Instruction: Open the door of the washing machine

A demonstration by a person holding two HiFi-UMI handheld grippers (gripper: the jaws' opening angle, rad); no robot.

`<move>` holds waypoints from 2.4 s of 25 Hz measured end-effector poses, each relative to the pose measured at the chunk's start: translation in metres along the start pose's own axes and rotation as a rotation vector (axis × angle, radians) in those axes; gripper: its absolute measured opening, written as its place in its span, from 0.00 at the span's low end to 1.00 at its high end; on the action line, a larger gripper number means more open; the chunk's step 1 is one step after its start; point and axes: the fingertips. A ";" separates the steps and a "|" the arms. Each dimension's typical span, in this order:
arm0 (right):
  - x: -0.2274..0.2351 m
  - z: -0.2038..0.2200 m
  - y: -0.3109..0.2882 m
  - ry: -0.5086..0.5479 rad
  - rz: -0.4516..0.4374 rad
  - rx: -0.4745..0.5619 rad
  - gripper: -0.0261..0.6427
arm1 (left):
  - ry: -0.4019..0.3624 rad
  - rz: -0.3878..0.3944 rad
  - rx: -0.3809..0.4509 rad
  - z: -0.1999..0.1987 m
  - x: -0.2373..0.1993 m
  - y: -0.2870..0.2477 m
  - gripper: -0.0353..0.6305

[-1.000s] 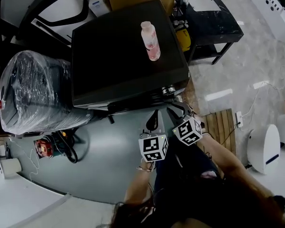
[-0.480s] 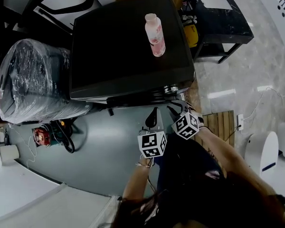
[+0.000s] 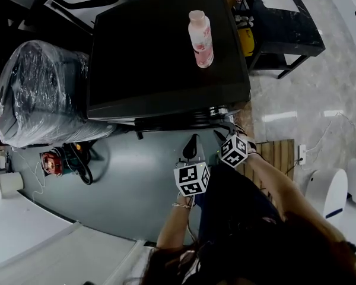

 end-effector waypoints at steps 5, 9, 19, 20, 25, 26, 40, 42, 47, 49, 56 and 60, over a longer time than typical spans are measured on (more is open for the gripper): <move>0.003 0.011 -0.012 0.006 -0.014 -0.032 0.19 | 0.011 -0.012 -0.013 0.008 -0.004 -0.005 0.07; 0.001 0.016 -0.022 0.008 -0.030 -0.050 0.20 | 0.030 -0.042 -0.019 0.015 -0.014 -0.004 0.07; -0.001 0.021 -0.030 0.028 -0.021 -0.089 0.19 | 0.028 -0.026 -0.031 0.016 -0.017 0.008 0.07; -0.002 0.021 -0.029 0.030 -0.018 -0.096 0.19 | 0.026 -0.021 -0.031 0.016 -0.017 0.009 0.07; -0.012 0.019 -0.021 0.026 -0.007 -0.087 0.19 | 0.016 0.002 -0.032 0.013 -0.020 0.018 0.07; -0.016 0.020 -0.020 0.027 -0.005 -0.083 0.19 | 0.013 0.007 -0.031 0.013 -0.021 0.020 0.07; -0.058 0.036 -0.006 -0.044 0.080 -0.152 0.19 | -0.031 0.122 -0.048 0.022 -0.030 0.062 0.07; -0.067 0.037 -0.003 -0.047 0.098 -0.167 0.19 | -0.037 0.142 -0.050 0.023 -0.031 0.071 0.07; -0.094 0.042 0.005 -0.048 0.108 -0.202 0.17 | -0.057 0.185 -0.061 0.028 -0.032 0.092 0.07; -0.106 0.044 0.008 -0.046 0.101 -0.213 0.17 | -0.059 0.190 -0.061 0.030 -0.033 0.102 0.07; -0.139 0.048 0.015 -0.042 0.079 -0.216 0.15 | -0.045 0.145 -0.051 0.040 -0.036 0.128 0.07; -0.155 0.050 0.018 -0.034 0.042 -0.207 0.14 | -0.022 0.090 -0.047 0.049 -0.036 0.147 0.07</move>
Point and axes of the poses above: the fingertips, and each gripper's own axes: y backward along the fingers, x to its right, z out of its underside, and after that the axes turned 8 degrees about x, right-handed
